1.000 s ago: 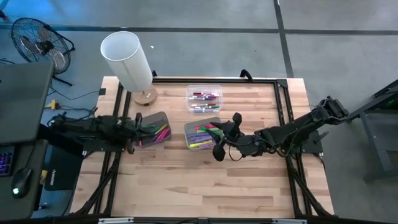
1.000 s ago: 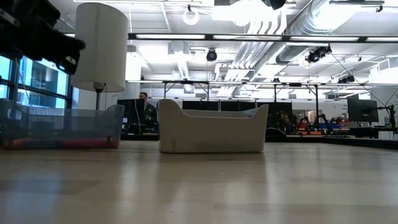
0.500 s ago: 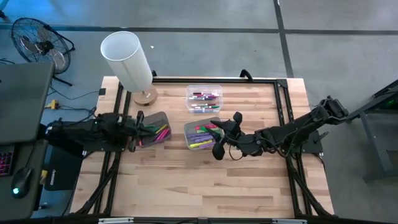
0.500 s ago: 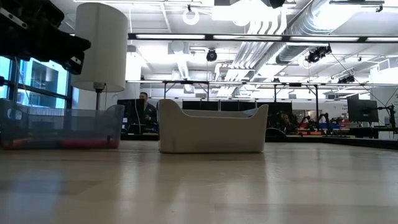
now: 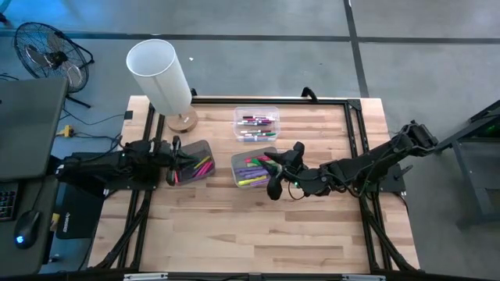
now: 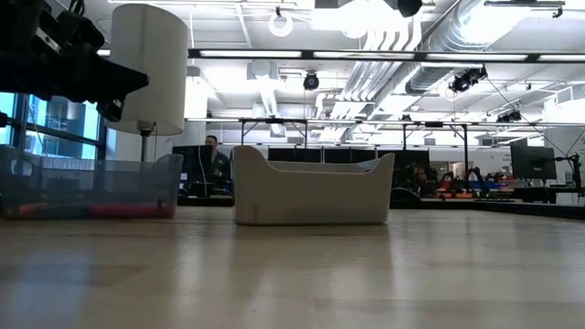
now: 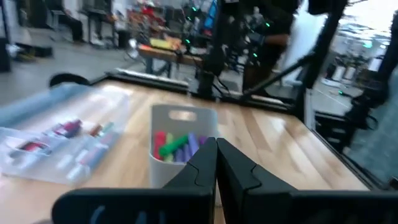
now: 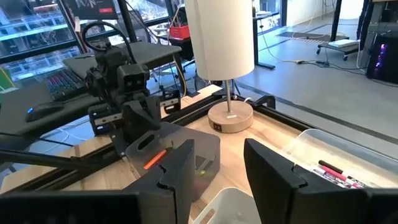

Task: Pick & Place Markers
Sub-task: Return to Home Position

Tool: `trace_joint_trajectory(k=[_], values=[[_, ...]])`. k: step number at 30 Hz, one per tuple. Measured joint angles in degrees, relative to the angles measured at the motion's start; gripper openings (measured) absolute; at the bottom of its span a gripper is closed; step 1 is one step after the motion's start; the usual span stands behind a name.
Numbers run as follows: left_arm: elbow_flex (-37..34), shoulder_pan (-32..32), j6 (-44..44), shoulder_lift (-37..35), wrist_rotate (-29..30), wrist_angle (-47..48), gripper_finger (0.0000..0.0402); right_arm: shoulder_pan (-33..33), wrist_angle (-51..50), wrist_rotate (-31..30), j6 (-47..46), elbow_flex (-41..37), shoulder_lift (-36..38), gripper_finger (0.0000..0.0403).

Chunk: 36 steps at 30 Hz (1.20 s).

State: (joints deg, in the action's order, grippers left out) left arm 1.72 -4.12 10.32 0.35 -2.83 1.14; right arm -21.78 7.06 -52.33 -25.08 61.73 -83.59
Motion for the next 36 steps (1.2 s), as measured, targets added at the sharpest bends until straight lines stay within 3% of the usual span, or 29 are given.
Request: trace_joint_trajectory(k=[6,14,19,22,30,36], values=[[-0.90,0.00,-1.64,0.01,2.09,-1.19,0.0000,0.00,-0.81,0.16,0.36,0.00,0.00,0.0122],[-0.94,0.00,-3.73,0.05,3.00,-1.63,0.0001,0.00,-7.45,0.73,8.70,-0.02,0.00,0.0122],[-0.99,0.00,-4.05,0.05,2.97,-1.78,0.0001,0.64,-19.14,8.47,8.44,-0.93,0.01,0.0116],[-0.99,0.00,-4.03,0.05,2.96,-1.80,0.0001,1.59,-20.70,13.63,7.23,-4.89,0.00,0.0099],[-1.01,0.00,-4.03,0.05,2.92,-1.83,0.0001,3.09,-10.61,26.72,7.57,-20.03,2.79,0.0007],[-1.01,0.00,-4.03,0.05,2.90,-1.85,0.0001,4.20,-0.92,31.08,7.10,-34.60,15.41,0.0011]])
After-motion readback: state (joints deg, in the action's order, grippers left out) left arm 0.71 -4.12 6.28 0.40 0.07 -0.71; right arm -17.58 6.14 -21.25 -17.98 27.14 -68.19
